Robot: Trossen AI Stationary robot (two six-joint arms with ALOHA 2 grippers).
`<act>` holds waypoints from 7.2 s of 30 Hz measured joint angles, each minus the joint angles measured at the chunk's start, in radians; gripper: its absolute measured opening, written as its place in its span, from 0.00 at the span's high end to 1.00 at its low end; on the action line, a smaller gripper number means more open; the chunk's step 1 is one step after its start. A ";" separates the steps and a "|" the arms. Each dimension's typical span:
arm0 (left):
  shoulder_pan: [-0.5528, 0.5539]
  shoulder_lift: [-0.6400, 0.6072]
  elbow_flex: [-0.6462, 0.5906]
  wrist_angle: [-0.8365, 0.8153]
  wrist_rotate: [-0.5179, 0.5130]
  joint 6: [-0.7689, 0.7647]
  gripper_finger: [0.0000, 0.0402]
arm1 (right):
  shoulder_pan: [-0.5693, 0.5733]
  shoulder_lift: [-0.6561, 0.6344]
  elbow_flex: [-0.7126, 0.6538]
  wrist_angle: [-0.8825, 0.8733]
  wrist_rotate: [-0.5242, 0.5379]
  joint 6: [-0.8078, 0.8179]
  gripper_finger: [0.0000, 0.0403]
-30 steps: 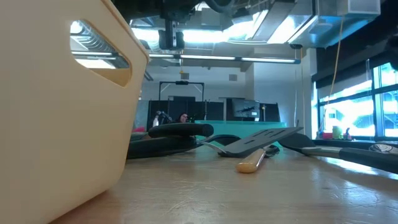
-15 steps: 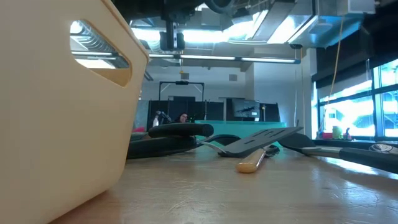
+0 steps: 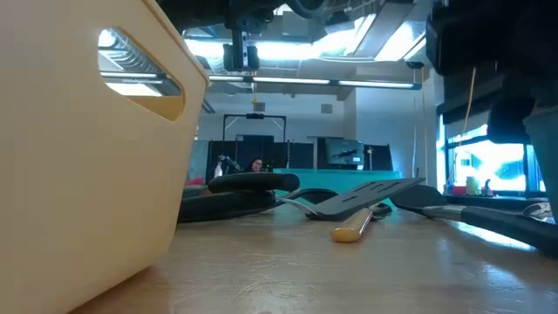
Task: Pick & Place Kitchen Items
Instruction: Put the black serving spoon into the blue bin
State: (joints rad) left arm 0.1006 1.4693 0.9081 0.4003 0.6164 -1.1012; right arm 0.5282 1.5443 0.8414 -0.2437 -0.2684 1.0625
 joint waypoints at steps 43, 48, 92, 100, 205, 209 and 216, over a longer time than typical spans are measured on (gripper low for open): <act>-0.134 0.493 0.506 -0.215 0.503 -0.119 0.90 | 0.496 -0.332 0.477 -1.065 0.351 0.304 1.00; -0.177 0.536 0.549 -0.274 0.499 -0.116 0.90 | 0.591 -0.376 0.477 -1.260 0.372 0.450 1.00; -0.238 0.985 1.186 -0.487 0.512 -0.090 0.90 | 0.474 -0.591 0.476 -1.286 0.739 0.118 0.94; -0.222 0.985 1.186 -0.479 0.512 -0.116 0.90 | 0.362 -0.571 0.476 -1.065 0.731 -0.357 0.70; 0.123 0.803 1.369 -0.412 0.434 0.013 0.52 | 0.438 -0.065 0.163 -0.193 0.787 0.193 0.83; 0.069 0.761 1.369 -0.456 0.443 0.064 0.52 | 0.454 0.034 0.162 -0.178 0.773 0.140 0.83; -0.028 0.687 1.369 -0.562 0.430 0.180 0.53 | 0.456 0.169 0.162 -0.079 0.795 0.092 0.83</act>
State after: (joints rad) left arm 0.0725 2.1564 2.2776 -0.1620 1.0467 -0.9212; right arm 0.9840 1.7136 1.0035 -0.3224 0.5267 1.1546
